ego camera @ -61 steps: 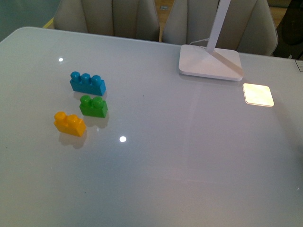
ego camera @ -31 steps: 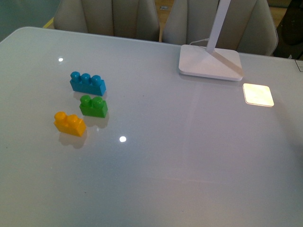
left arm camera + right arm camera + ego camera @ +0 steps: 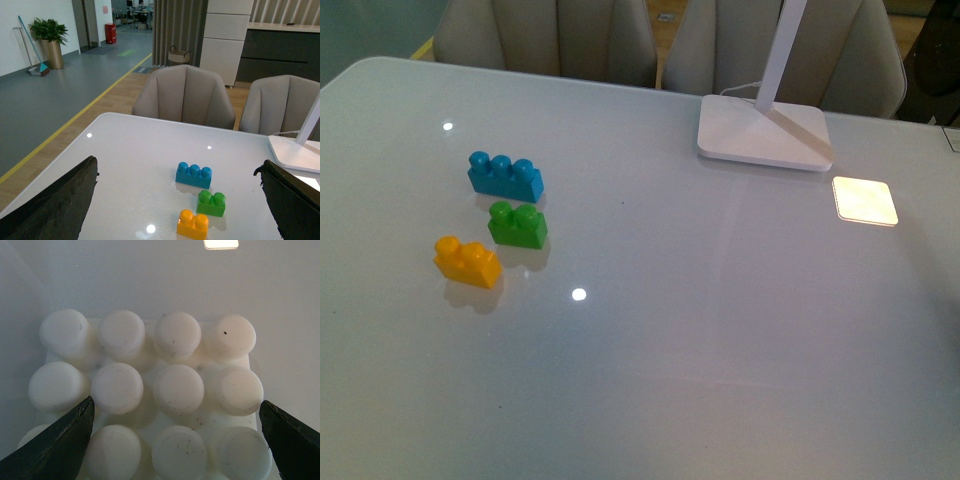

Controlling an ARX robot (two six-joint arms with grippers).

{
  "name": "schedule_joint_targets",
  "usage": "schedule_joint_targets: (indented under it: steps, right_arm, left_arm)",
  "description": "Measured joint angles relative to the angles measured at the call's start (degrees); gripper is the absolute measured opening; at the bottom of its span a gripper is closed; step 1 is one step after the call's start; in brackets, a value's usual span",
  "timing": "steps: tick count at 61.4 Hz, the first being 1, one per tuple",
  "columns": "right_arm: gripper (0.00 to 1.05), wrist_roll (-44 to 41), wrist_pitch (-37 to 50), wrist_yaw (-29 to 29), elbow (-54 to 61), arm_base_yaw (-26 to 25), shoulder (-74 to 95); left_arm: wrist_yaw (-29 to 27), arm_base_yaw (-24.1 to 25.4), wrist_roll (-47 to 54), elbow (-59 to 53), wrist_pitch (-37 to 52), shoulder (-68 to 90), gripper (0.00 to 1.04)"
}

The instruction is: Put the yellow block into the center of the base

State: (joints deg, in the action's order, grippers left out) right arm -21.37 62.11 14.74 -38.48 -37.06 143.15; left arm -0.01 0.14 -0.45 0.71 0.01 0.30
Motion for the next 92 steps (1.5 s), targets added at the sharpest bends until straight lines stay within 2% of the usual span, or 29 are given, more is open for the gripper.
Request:
schedule_joint_targets:
  steps: [15,32,50,67,82,92]
  right_arm:
    - [0.96,1.1,2.6,-2.1,1.6,4.9,0.7]
    - [0.96,8.0,5.8,-6.4,4.0,16.3,1.7]
    - [0.96,16.1,5.5,-11.6,3.7,27.7,2.2]
    - [0.96,26.1,0.5,-18.3,-1.2,40.7,2.3]
    - [0.96,31.0,-5.9,-22.5,-7.7,49.2,2.3]
    - [0.96,35.5,-9.6,-23.4,-11.6,54.0,2.6]
  left_arm:
    - [0.0,0.0,0.0,0.0,0.0,0.0,0.97]
    - [0.0,0.0,0.0,0.0,0.0,0.0,0.97]
    - [0.0,0.0,0.0,0.0,0.0,0.0,0.97]
    - [0.0,0.0,0.0,0.0,0.0,0.0,0.97]
    - [0.0,0.0,0.0,0.0,0.0,0.0,0.97]
    - [0.0,0.0,0.0,0.0,0.0,0.0,0.97]
